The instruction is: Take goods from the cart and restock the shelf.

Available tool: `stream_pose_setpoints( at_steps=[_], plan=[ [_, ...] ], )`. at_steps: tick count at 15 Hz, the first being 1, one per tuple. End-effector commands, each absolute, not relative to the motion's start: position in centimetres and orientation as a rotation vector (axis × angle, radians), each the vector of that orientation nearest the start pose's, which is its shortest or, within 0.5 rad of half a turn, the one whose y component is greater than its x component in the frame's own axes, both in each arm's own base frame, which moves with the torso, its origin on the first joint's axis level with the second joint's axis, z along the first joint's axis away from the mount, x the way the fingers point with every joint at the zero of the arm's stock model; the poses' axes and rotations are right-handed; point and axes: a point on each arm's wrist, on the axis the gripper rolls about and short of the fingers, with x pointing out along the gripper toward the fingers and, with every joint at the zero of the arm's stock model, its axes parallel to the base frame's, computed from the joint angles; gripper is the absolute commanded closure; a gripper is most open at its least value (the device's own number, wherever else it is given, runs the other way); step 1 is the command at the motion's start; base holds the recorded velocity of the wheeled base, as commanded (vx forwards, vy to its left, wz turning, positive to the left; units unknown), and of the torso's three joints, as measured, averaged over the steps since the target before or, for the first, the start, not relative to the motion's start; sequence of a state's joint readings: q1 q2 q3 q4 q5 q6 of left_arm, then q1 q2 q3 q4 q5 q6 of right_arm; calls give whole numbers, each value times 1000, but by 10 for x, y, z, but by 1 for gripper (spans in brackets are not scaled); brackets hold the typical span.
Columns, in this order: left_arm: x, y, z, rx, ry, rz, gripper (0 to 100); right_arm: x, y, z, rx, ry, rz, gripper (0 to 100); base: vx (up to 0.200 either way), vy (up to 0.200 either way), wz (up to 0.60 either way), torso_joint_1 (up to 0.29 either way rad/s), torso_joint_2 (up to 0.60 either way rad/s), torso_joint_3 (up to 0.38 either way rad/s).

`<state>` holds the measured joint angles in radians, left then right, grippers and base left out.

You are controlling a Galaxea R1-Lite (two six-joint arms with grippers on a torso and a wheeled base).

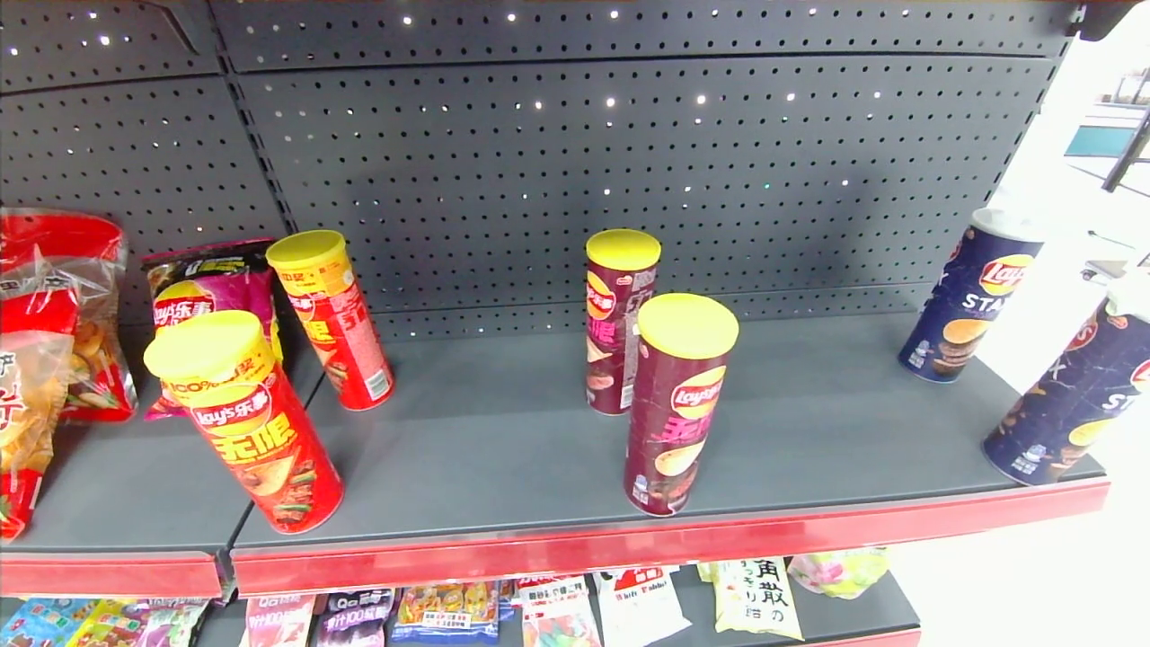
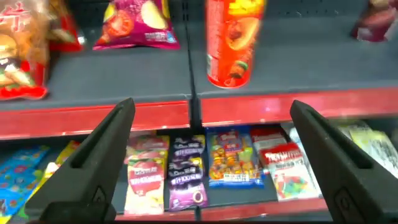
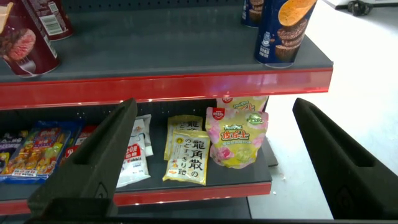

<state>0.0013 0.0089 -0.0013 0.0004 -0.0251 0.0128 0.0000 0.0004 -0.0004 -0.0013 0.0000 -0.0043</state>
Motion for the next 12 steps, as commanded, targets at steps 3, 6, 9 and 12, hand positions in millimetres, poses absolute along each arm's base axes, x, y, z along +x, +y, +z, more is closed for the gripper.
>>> stream_pose_setpoints(
  at_steps=[3, 6, 9, 12],
  plan=[
    [-23, -1, 75, 0, 0, -26, 0, -23, 0, 76, -5, -3, 0, 0, 0, 0, 0, 0, 0, 0],
    [-23, -1, 75, 0, 0, -26, 0, -23, 0, 76, -5, -2, 0, 0, 0, 0, 0, 0, 0, 0],
    [-23, -1, 75, -2, 0, -26, 0, -23, 0, 76, -5, -2, 0, 0, 0, 0, 0, 0, 0, 0],
    [-23, -1, 75, -2, 0, -26, 0, -23, 0, 76, -6, -2, 0, 0, 0, 0, 0, 0, 0, 0]
  ],
)
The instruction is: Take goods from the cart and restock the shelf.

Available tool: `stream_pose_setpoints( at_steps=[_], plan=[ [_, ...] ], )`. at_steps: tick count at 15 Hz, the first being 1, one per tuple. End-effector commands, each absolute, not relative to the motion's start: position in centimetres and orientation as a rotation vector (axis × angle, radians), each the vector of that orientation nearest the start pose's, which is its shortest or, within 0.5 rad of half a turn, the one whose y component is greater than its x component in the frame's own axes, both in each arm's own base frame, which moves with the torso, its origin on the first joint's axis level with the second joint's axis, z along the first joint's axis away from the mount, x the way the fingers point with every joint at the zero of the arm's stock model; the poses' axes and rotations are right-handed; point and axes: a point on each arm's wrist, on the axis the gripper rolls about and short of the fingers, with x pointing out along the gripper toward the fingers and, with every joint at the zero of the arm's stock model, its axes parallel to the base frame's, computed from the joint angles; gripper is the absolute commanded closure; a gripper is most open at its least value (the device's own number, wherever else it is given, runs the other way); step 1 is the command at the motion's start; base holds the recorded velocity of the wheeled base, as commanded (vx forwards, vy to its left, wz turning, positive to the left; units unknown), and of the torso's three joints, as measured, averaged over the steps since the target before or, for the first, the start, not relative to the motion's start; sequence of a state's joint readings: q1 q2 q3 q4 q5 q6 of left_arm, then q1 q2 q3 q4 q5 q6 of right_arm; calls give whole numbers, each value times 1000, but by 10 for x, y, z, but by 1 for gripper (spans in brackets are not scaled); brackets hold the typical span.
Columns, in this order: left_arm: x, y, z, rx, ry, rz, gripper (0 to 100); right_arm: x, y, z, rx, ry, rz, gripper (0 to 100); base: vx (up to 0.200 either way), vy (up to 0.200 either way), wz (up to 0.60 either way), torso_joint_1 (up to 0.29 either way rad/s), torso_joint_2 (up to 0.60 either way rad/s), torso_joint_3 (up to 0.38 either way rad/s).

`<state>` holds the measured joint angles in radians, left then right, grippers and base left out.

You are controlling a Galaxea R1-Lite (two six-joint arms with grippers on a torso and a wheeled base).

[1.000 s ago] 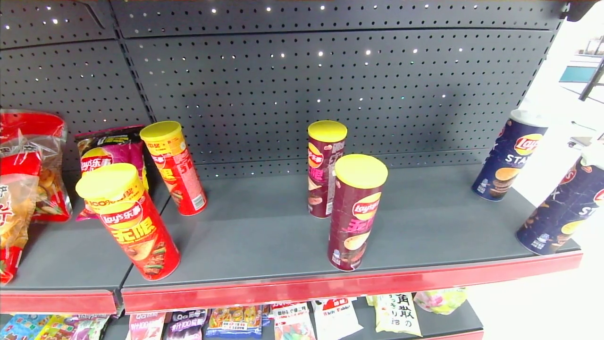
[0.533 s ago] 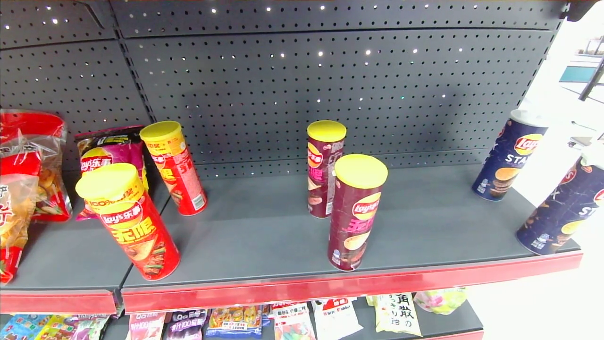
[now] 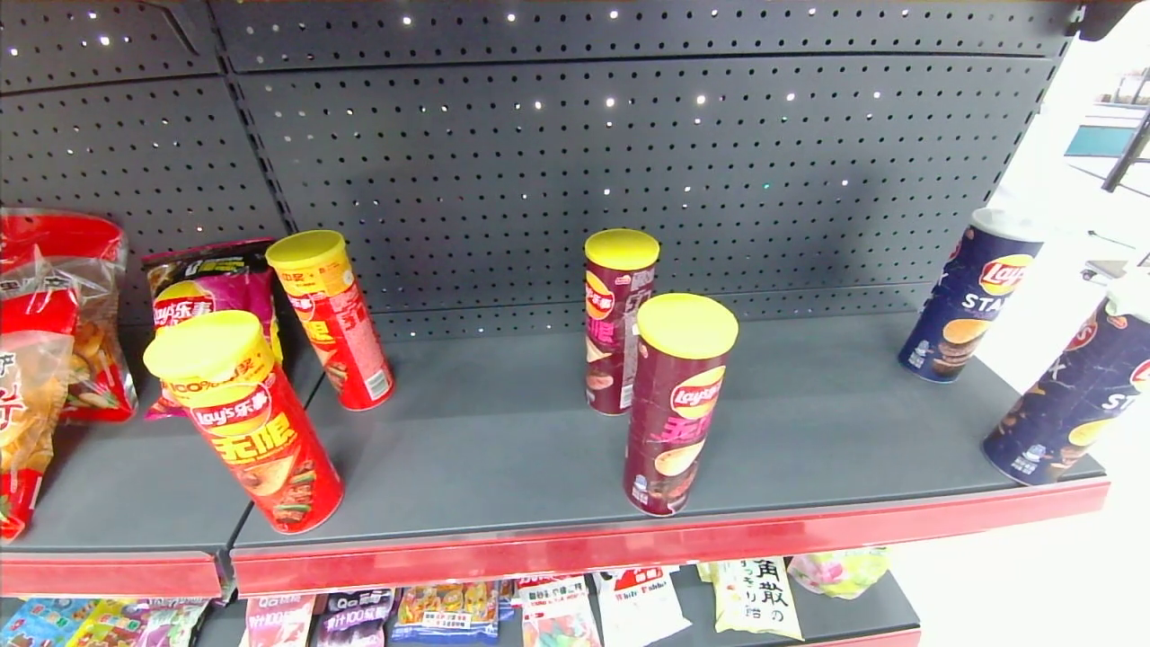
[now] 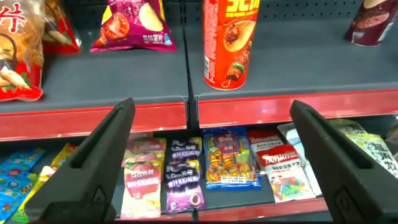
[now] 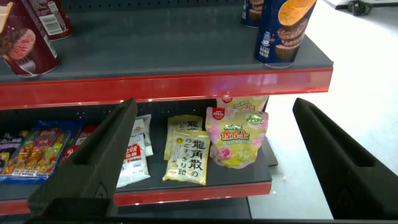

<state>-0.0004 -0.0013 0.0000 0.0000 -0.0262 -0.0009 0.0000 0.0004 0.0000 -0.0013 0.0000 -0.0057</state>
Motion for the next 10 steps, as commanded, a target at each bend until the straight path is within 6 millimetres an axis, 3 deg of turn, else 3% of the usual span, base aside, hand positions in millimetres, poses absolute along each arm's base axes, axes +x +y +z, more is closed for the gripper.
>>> stream_pose_setpoints(
  at_steps=[1, 10],
  plan=[
    [-23, -1, 75, -2, 0, -26, 0, -23, 0, 76, -8, -2, 0, 0, 0, 0, 0, 0, 0, 0],
    [-23, -1, 75, -2, 0, -26, 0, -23, 0, 76, -9, -2, 0, 0, 0, 0, 0, 0, 0, 0]
  ],
)
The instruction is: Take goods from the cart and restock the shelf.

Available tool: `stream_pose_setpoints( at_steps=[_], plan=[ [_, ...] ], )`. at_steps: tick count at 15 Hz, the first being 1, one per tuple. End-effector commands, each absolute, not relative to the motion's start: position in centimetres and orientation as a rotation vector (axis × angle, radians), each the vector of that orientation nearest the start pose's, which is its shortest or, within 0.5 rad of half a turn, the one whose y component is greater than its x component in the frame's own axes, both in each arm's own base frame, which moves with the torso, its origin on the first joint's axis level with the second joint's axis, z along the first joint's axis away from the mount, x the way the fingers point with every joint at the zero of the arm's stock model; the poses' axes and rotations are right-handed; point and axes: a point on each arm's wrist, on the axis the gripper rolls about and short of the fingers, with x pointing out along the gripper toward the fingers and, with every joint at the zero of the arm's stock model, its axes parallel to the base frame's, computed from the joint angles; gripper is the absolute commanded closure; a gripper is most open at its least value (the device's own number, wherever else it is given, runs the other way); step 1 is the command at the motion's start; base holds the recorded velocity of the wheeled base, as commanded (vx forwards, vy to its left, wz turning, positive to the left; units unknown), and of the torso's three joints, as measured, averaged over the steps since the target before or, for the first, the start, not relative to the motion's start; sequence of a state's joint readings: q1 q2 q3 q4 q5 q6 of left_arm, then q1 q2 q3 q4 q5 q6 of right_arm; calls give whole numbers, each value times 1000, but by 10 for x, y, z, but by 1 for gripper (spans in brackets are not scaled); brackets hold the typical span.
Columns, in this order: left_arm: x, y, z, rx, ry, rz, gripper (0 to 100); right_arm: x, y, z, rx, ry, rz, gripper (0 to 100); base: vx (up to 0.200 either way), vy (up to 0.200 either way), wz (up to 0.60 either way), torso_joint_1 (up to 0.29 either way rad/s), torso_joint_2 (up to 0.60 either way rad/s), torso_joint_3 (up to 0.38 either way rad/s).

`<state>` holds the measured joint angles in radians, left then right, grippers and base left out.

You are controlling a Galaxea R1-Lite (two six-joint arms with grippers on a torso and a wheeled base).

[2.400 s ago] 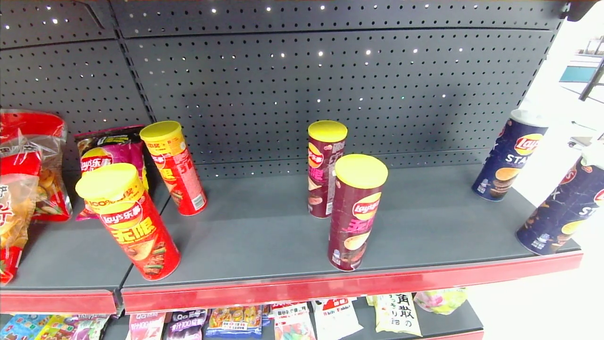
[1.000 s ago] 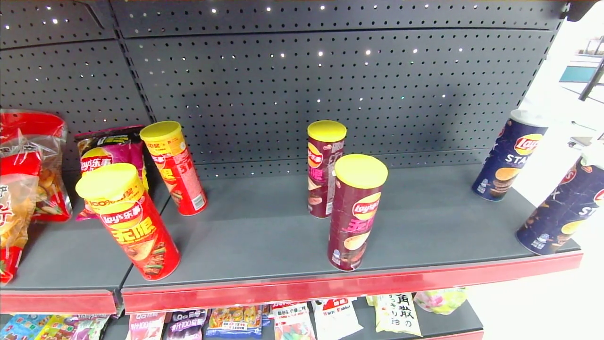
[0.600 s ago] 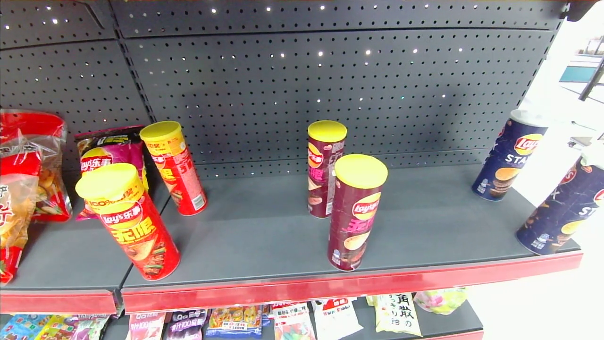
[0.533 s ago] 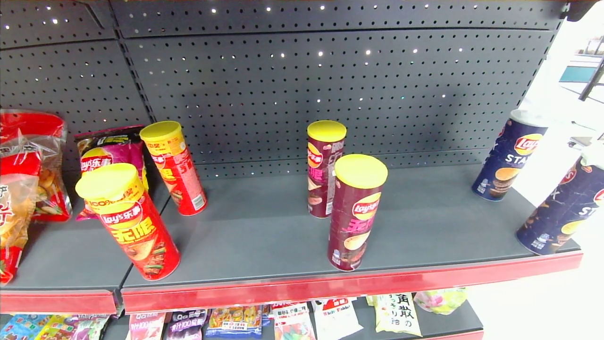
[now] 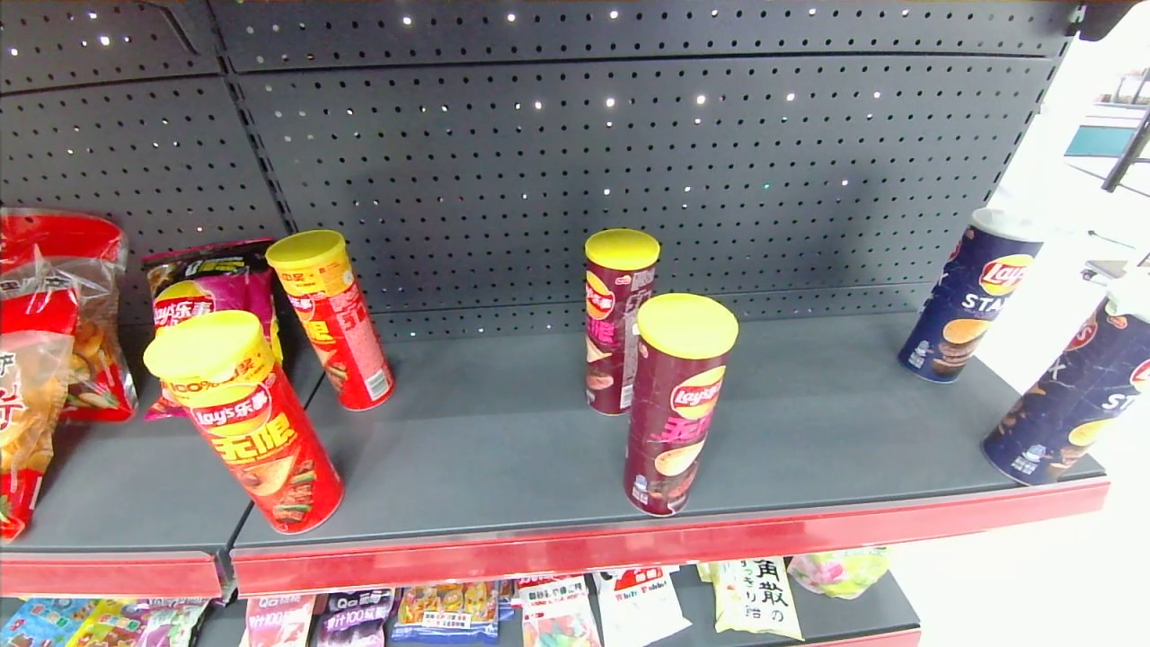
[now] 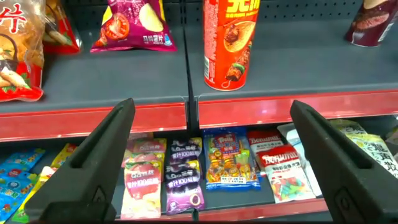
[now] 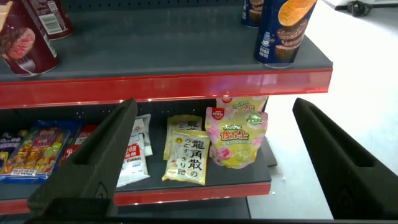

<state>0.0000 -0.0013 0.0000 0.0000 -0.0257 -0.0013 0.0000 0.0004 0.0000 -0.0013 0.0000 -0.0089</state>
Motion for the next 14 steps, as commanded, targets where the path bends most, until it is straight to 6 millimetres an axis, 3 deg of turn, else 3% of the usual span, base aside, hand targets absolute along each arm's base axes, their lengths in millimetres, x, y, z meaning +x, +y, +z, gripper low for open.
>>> stream_pose_setpoints(
  at_steps=[1, 4, 9, 14],
  plan=[
    [-23, -1, 76, -2, -2, -26, 0, -23, 0, 76, -9, -2, 0, 0, 0, 0, 0, 0, 0, 0],
    [-23, -1, 76, -2, -2, -26, 0, -23, 0, 76, -9, -2, 0, 0, 0, 0, 0, 0, 0, 0],
    [-23, -1, 75, -2, 0, -26, 0, -23, 0, 76, -9, -3, 0, 0, 0, 0, 600, 0, 1, 1],
    [-23, -1, 75, -2, 0, -26, 0, -23, 0, 76, -6, -3, 0, 0, 0, 0, 0, 0, 0, 0]
  ],
)
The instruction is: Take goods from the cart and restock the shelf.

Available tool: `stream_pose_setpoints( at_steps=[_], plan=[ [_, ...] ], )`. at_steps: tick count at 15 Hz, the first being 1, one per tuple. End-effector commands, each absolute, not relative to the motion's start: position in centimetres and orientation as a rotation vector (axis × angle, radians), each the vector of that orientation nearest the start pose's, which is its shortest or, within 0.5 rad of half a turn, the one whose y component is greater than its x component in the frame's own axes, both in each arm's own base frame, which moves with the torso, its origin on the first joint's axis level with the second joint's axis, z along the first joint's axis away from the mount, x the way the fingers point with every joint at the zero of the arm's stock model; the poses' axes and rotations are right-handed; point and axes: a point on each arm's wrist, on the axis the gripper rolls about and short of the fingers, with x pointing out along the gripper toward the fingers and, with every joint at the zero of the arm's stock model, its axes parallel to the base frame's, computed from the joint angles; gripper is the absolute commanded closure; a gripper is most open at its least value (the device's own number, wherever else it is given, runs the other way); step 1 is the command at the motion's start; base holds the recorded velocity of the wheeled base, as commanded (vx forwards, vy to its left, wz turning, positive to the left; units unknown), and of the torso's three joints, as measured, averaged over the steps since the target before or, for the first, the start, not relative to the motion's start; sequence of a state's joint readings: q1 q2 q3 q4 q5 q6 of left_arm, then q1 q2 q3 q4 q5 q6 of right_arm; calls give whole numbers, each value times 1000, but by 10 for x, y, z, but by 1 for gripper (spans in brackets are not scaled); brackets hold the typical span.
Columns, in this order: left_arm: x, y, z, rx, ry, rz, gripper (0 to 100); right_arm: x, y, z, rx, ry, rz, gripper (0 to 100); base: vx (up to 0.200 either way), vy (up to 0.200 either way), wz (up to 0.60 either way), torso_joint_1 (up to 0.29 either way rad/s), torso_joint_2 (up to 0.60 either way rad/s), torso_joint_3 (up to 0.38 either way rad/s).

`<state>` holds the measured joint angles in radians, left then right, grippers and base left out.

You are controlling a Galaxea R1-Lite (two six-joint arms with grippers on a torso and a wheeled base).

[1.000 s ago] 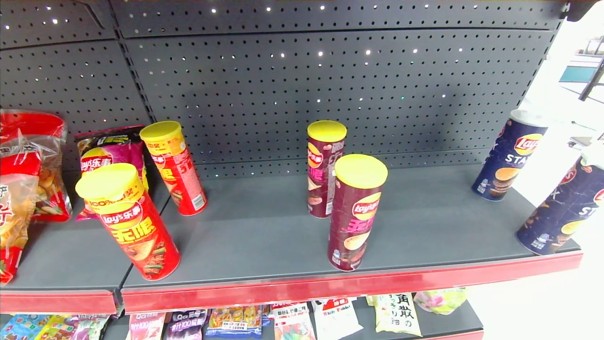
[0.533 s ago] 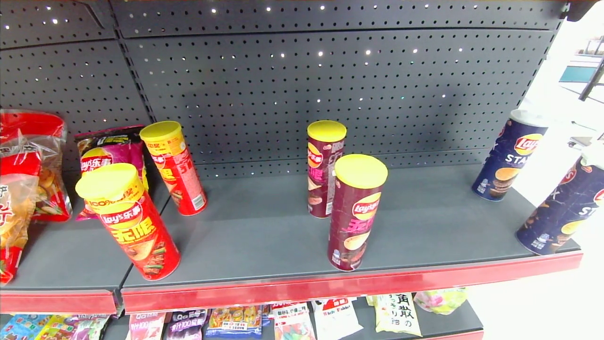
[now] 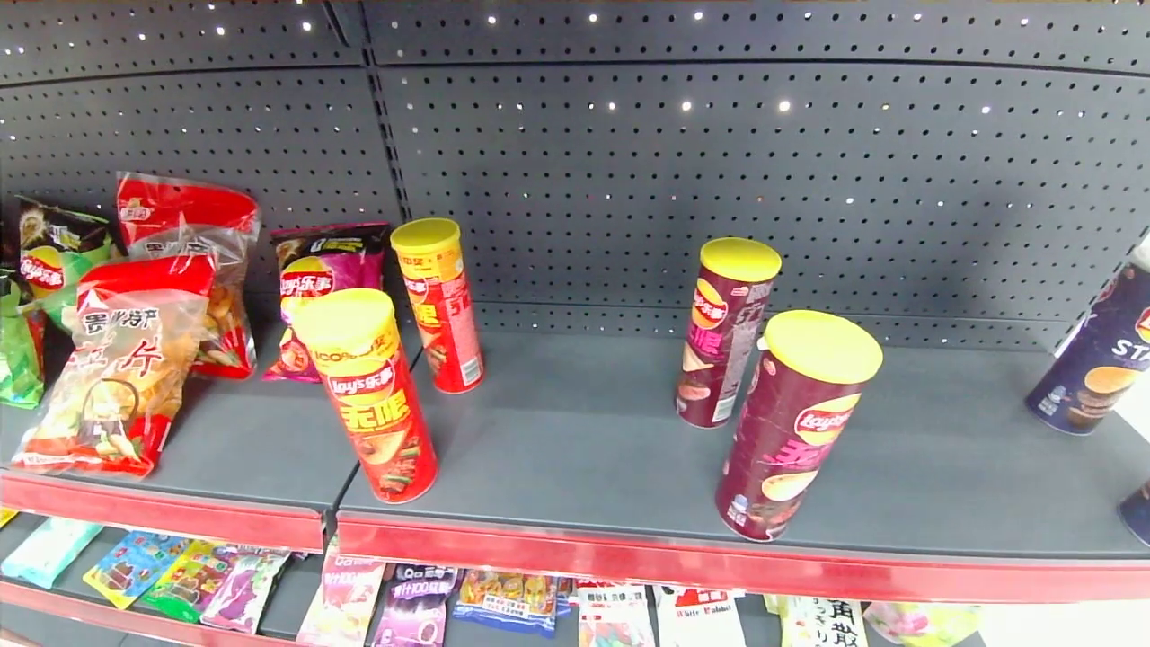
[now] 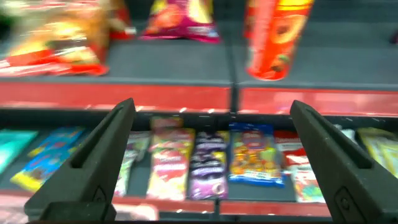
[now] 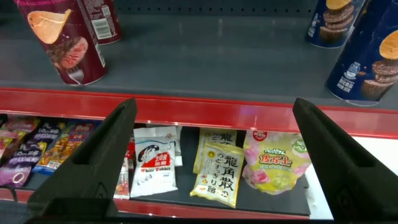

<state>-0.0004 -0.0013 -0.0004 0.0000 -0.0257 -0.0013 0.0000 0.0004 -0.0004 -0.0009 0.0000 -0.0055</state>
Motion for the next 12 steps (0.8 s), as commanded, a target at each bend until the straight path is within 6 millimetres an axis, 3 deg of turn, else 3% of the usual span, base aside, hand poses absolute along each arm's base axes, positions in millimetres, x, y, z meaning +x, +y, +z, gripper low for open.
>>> stream_pose_setpoints(
  at_steps=[1, 12],
  plan=[
    [-23, -1, 75, -2, 0, -26, 0, -23, 0, 76, -6, -2, 0, 0, 0, 0, 0, 0, 0, 0],
    [-23, -1, 75, -2, 0, -26, 0, -23, 0, 76, -6, -2, -3, 0, 0, 0, 0, 0, 0, 0]
  ],
)
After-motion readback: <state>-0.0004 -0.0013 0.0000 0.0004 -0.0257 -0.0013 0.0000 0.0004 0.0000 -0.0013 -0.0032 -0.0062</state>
